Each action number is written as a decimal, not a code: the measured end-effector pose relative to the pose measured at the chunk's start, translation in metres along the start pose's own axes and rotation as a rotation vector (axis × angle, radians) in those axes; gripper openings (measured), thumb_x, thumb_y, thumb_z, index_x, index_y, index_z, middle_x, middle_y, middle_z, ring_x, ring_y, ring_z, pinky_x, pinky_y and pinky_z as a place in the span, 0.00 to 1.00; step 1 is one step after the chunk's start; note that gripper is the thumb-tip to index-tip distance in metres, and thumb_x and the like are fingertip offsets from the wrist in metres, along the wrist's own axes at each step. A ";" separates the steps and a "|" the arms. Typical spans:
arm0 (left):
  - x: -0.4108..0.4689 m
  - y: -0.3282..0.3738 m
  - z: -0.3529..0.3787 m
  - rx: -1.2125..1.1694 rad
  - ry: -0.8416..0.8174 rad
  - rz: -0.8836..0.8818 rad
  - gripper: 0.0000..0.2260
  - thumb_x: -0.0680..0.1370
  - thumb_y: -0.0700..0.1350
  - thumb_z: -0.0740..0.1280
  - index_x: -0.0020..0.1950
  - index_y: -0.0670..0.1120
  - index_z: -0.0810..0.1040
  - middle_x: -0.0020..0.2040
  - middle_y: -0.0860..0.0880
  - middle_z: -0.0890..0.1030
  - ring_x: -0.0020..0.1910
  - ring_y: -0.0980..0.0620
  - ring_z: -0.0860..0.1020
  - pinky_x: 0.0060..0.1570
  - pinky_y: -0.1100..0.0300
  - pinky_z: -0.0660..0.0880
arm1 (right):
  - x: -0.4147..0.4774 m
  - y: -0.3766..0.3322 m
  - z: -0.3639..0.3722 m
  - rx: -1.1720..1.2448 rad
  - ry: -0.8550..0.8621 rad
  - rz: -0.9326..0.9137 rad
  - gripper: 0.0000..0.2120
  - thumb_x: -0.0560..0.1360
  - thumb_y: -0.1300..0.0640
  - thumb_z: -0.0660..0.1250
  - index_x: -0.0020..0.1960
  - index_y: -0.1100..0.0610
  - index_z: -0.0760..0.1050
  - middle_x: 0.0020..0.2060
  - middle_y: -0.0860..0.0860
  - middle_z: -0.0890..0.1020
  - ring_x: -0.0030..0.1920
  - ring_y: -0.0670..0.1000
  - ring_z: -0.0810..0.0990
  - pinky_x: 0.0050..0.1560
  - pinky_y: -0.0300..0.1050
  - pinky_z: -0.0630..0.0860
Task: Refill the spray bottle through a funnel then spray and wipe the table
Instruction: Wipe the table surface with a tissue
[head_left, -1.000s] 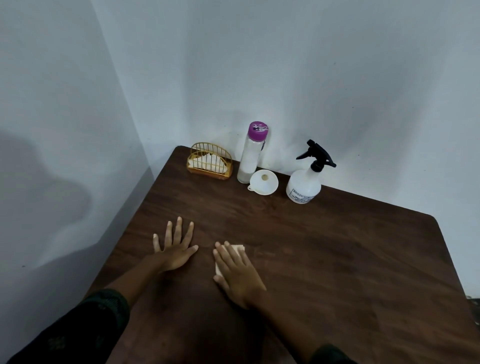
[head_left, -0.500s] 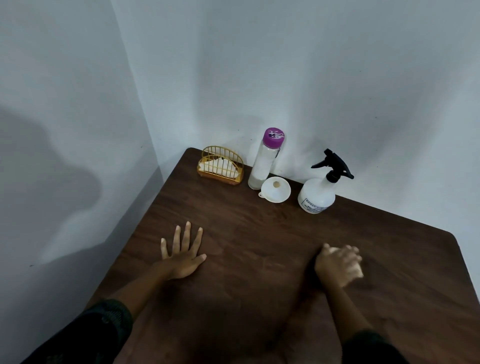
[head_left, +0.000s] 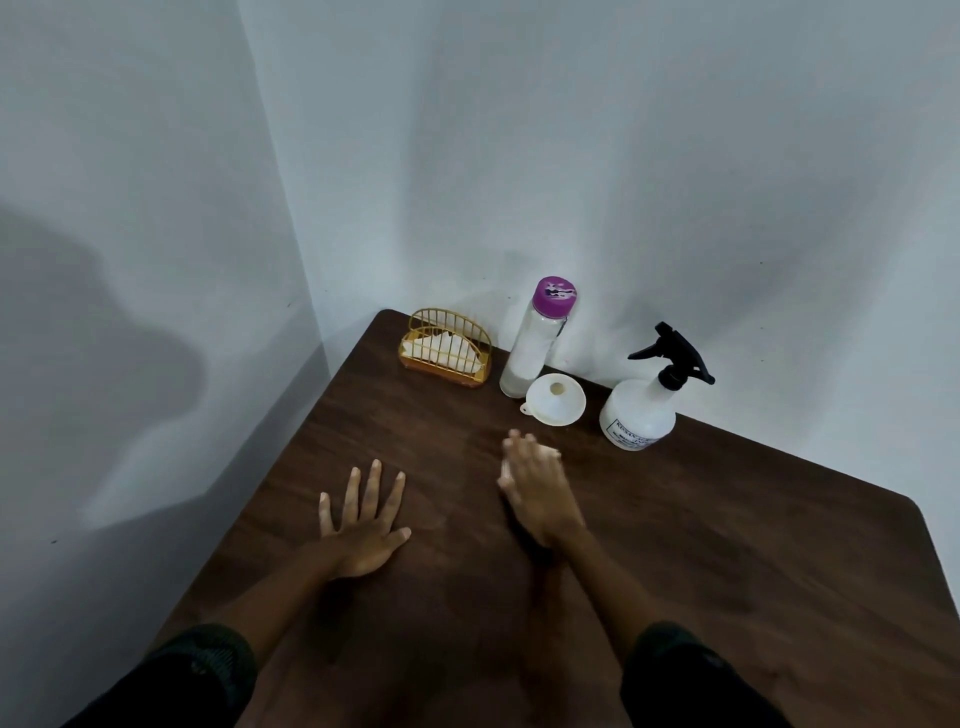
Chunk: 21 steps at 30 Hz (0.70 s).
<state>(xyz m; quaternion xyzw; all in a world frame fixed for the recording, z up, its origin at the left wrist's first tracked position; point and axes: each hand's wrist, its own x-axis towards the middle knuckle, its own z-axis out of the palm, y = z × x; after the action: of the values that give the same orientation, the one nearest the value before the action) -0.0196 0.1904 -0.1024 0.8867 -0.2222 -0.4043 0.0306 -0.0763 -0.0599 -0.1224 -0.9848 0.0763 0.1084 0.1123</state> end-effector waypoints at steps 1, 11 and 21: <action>-0.001 0.000 0.000 -0.002 -0.001 0.002 0.31 0.82 0.58 0.48 0.74 0.54 0.29 0.71 0.49 0.22 0.71 0.46 0.25 0.69 0.38 0.32 | -0.007 0.018 -0.001 0.019 0.030 0.077 0.34 0.75 0.40 0.35 0.77 0.55 0.47 0.77 0.50 0.47 0.76 0.50 0.43 0.75 0.55 0.46; -0.002 -0.001 0.000 -0.013 0.001 0.009 0.31 0.81 0.58 0.48 0.74 0.55 0.29 0.71 0.49 0.22 0.71 0.46 0.25 0.69 0.38 0.32 | -0.044 -0.010 0.011 0.223 0.145 0.819 0.31 0.80 0.44 0.49 0.76 0.61 0.50 0.76 0.58 0.52 0.76 0.58 0.50 0.71 0.61 0.51; -0.008 0.001 0.002 -0.036 0.064 0.004 0.29 0.82 0.55 0.48 0.75 0.55 0.31 0.72 0.49 0.24 0.72 0.46 0.27 0.69 0.38 0.33 | -0.112 -0.061 0.051 -0.181 0.045 -0.196 0.24 0.80 0.45 0.46 0.73 0.52 0.61 0.76 0.47 0.57 0.75 0.50 0.56 0.72 0.52 0.57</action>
<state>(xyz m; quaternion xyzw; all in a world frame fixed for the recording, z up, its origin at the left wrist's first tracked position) -0.0260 0.1930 -0.0974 0.8979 -0.2157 -0.3798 0.0545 -0.1835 0.0246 -0.1331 -0.9958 -0.0280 0.0814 0.0316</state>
